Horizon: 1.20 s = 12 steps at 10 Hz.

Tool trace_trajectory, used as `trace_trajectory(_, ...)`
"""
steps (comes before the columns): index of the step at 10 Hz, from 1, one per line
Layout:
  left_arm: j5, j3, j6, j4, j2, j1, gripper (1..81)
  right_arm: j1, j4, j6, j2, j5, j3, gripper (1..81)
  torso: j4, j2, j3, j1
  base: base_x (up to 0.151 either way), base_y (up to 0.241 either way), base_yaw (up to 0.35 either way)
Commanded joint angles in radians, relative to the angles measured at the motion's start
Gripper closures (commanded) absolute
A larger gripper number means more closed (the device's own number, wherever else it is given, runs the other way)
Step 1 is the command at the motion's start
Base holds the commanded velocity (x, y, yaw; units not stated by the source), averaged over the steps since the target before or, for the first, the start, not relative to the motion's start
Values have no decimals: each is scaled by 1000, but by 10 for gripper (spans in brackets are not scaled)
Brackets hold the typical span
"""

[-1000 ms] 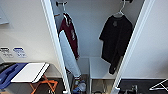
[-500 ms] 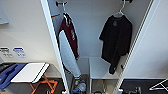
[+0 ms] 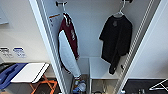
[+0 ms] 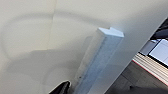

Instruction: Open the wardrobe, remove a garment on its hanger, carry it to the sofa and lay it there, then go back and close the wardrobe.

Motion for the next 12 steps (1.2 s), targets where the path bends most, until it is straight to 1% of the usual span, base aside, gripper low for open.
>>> trace_trajectory(1, 221, 307, -34, 53, -6, 45, 10, 31, -20, 27, -39, -125, 105, 10, 0, 0, 0, 0, 0, 0, 0)
trace_trajectory(2, 218, 318, -33, 54, -27, 50, 10, 26, -21, 27, -53, -117, 110, 10, 0, 0, 0, 0, 0, 0, 0)
trace_trajectory(3, 194, 330, -33, 65, -55, 63, 10, 23, -21, 27, -71, -116, 114, 10, 0, 0, 0, 0, 0, 0, 0)
trace_trajectory(6, 184, 333, -33, 93, -67, 103, 10, 8, -23, 27, -99, -114, 126, 10, 0, 0, 0, 0, 0, 0, 0)
trace_trajectory(8, 166, 317, -33, 97, -69, 126, 10, -17, -32, 27, -120, -114, 122, 10, 0, -2, 1, -3, 0, 0, 0)
trace_trajectory(9, 163, 304, -33, 97, -64, 137, 10, -37, -37, 27, -130, -113, 114, 10, 0, -2, 2, -3, 0, 0, 0)
trace_trajectory(10, 154, 266, -33, 97, -44, 151, 10, -64, -40, 27, -134, -81, 85, 10, 0, -2, 2, -3, 0, 0, 0)
trace_trajectory(12, 152, 176, -34, 86, 19, 183, 10, -123, -40, 29, -114, -45, 10, 10, 0, -3, 2, -4, 0, 0, 0)
